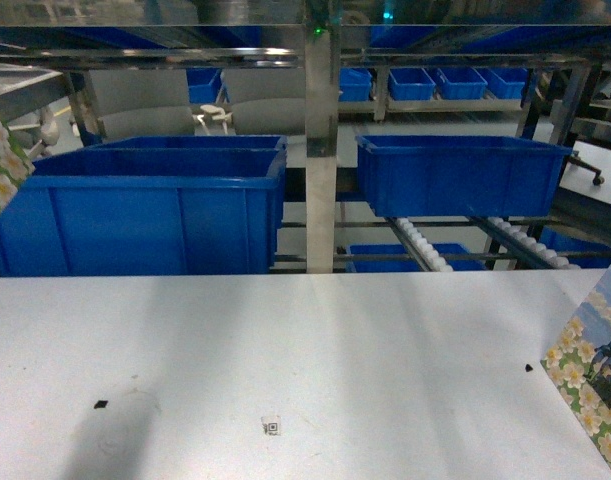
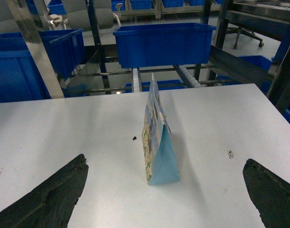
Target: Move flower gift bag to table near conveyor
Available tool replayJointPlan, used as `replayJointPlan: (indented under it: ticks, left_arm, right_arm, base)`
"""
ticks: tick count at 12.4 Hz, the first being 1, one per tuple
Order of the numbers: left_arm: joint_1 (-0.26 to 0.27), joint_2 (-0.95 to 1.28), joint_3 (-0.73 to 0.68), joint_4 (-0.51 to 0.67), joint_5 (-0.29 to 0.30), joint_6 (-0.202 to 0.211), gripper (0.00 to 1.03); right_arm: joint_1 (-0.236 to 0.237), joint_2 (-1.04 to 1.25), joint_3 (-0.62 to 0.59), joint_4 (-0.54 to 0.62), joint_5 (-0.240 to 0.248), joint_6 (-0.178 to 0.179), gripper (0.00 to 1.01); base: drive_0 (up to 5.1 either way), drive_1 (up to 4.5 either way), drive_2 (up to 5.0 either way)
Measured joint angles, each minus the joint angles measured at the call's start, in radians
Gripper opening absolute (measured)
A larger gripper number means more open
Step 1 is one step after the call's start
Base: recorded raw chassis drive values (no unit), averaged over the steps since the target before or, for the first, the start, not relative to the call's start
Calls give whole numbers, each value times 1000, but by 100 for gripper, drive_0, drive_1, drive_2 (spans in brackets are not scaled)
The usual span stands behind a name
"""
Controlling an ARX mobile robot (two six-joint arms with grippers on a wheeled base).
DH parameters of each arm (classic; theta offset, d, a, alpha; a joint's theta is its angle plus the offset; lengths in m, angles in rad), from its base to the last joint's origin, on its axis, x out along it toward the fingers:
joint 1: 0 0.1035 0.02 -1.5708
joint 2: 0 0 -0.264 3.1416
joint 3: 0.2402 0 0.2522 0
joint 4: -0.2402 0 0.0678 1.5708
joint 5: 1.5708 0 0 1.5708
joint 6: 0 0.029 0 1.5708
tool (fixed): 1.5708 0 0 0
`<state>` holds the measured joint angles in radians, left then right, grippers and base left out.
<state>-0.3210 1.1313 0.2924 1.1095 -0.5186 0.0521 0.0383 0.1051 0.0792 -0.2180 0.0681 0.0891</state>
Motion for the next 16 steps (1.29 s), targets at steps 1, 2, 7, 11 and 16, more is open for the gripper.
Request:
replayJointPlan:
  ticks: [1, 2, 7, 11, 16]
  left_arm:
    - [-22, 123, 4, 85, -32, 0, 2]
    - [-40, 210, 15, 149, -46, -5, 2]
    - [-41, 480, 29, 172, -66, -64, 2]
    - [-19, 654, 41, 170, -76, -111, 2]
    - [66, 805, 105, 172, -44, -201, 2]
  right_arm:
    - [0, 0, 0, 0, 0, 0, 98]
    - [0, 0, 0, 0, 0, 0, 98]
    - [0, 0, 0, 0, 0, 0, 98]
    - [0, 0, 0, 0, 0, 0, 98]
    - [0, 0, 0, 0, 0, 0, 98]
  base:
    - [0, 0, 0]
    - [0, 0, 0]
    - [0, 0, 0]
    - [0, 0, 0]
    - [0, 0, 0]
